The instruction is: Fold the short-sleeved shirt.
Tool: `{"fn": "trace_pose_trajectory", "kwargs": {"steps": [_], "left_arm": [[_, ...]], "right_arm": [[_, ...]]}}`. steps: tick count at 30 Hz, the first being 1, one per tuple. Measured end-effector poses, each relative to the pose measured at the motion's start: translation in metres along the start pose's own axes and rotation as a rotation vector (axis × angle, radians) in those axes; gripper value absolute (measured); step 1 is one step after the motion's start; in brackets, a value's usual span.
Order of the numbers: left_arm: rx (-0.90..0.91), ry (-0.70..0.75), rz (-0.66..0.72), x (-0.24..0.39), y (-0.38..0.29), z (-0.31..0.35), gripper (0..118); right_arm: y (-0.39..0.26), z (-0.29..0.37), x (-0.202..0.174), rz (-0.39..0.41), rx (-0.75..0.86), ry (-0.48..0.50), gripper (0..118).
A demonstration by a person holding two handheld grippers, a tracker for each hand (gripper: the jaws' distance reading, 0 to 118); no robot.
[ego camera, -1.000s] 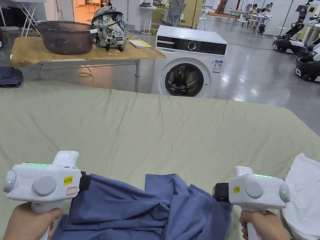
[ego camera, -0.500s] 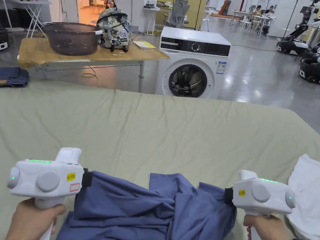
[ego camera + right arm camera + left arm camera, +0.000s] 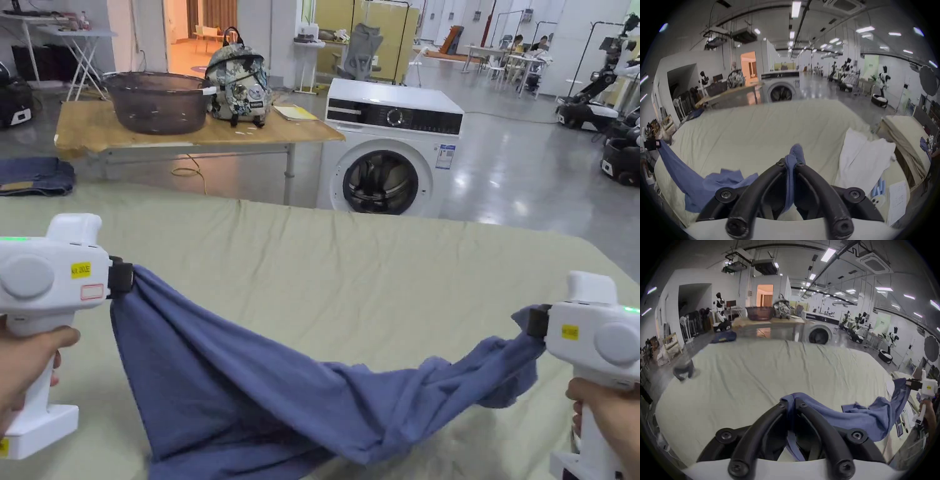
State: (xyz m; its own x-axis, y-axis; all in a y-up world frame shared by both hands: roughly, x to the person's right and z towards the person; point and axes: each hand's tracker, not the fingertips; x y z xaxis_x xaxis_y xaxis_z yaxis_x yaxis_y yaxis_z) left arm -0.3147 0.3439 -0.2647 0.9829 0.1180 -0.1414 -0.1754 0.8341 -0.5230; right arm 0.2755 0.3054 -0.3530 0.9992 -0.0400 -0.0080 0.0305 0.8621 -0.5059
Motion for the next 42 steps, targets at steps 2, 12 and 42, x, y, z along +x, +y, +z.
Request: {"fn": "trace_pose_trajectory", "kwargs": {"steps": [2, 12, 42], "left_arm": [[0.039, 0.02, 0.007, -0.011, 0.018, 0.011, 2], [0.133, 0.087, 0.015, -0.051, 0.104, 0.025, 2], [0.142, 0.109, 0.004, -0.052, 0.089, -0.022, 2]], "right_arm": [[0.017, 0.011, 0.001, 0.02, 0.064, -0.03, 4], [0.116, 0.037, -0.011, 0.02, 0.234, -0.085, 4], [0.121, -0.014, -0.008, 0.097, 0.231, -0.177, 4]]}}
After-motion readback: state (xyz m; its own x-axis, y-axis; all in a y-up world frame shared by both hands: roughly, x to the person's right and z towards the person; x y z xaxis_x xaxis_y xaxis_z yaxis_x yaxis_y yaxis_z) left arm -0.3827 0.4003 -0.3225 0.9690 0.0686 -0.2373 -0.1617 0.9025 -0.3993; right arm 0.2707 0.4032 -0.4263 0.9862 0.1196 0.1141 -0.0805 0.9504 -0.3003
